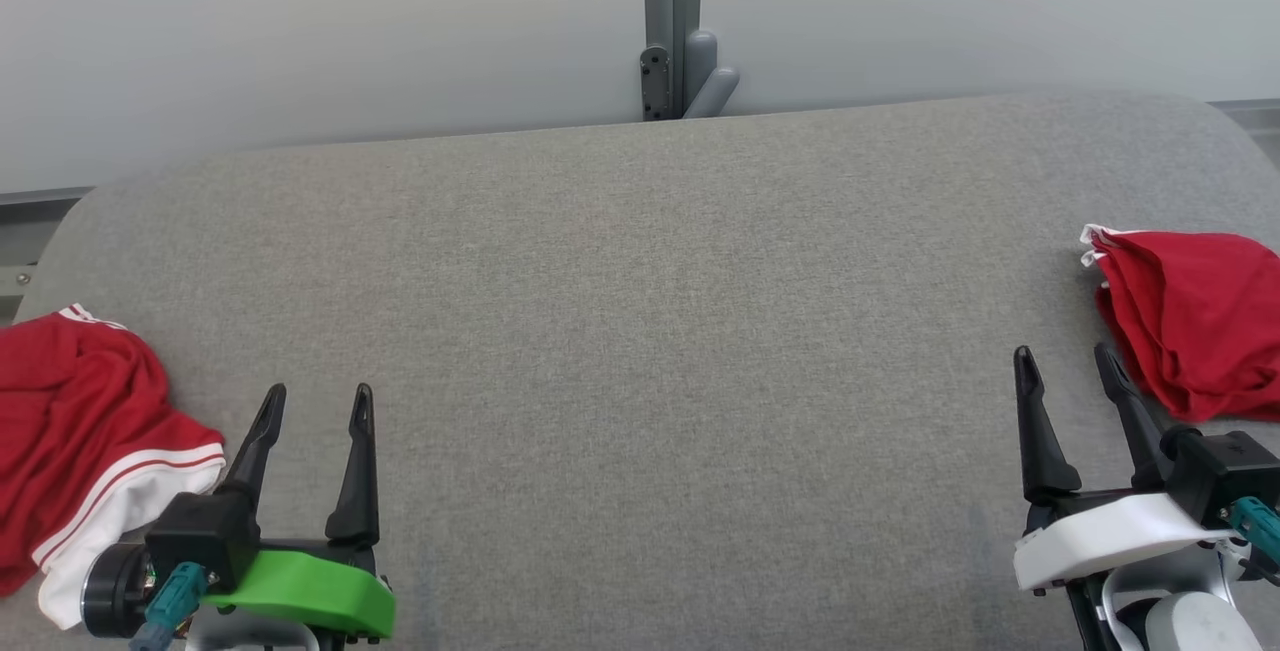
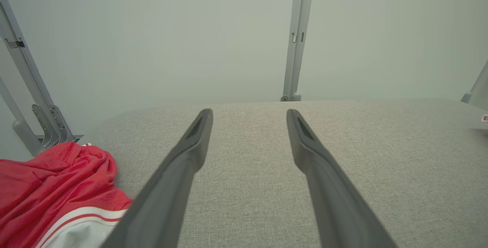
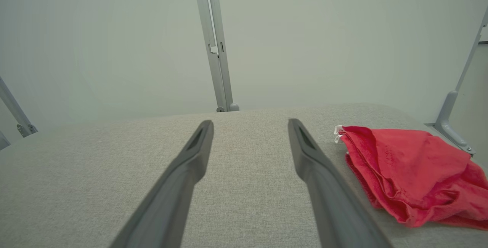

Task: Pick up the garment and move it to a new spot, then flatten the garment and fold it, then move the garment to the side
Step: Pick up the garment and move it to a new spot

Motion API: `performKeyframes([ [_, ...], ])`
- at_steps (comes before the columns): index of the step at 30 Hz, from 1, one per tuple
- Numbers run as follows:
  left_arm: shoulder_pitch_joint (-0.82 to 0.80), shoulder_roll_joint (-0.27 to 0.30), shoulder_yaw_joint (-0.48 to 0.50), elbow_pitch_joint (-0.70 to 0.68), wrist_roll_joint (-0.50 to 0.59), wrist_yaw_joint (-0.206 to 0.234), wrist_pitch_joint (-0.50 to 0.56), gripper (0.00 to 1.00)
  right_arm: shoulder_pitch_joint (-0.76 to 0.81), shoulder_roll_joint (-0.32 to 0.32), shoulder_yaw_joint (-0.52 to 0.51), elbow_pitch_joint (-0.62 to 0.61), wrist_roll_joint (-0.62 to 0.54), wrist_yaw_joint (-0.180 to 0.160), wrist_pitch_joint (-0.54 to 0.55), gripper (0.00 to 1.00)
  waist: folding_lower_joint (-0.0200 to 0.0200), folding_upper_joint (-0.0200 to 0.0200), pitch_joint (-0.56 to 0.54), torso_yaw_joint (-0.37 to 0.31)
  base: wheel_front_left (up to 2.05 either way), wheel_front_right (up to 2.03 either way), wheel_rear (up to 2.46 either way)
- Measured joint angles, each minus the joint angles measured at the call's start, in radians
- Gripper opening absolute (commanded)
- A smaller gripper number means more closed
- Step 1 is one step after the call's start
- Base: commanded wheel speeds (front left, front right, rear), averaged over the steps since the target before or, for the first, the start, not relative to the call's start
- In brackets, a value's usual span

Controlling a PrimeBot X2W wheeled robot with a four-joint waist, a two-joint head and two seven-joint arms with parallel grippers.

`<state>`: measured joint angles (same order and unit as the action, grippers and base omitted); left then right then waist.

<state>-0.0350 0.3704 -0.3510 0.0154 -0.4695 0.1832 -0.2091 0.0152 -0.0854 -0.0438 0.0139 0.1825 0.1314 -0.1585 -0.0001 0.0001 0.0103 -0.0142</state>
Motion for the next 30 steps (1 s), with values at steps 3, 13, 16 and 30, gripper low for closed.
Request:
performKeyframes([
  [3,-0.008,0.002,0.004,-0.002,-0.01,-0.004,-0.001,1.0,0.0,0.003,0.004,-0.006,0.0,0.0,0.0,1.0,0.0,0.0,0.002,0.016,0.0,0.0,0.0],
  [13,-0.052,-0.004,0.024,0.001,-0.027,-0.019,-0.021,1.0,-0.002,0.001,0.025,-0.04,-0.004,0.0,0.012,1.0,0.0,0.0,0.014,0.13,0.0,0.0,0.0],
  [16,-0.067,-0.007,0.031,0.008,-0.027,-0.028,-0.03,1.0,-0.005,0.001,0.028,-0.048,-0.003,0.0,0.016,1.0,0.0,0.0,0.017,0.18,0.0,0.0,0.0],
  [30,-0.085,-0.01,0.045,0.042,-0.02,-0.062,-0.047,1.0,-0.007,0.015,0.053,-0.036,0.001,0.0,0.016,1.0,0.0,0.0,0.016,0.381,0.0,0.0,0.0],
])
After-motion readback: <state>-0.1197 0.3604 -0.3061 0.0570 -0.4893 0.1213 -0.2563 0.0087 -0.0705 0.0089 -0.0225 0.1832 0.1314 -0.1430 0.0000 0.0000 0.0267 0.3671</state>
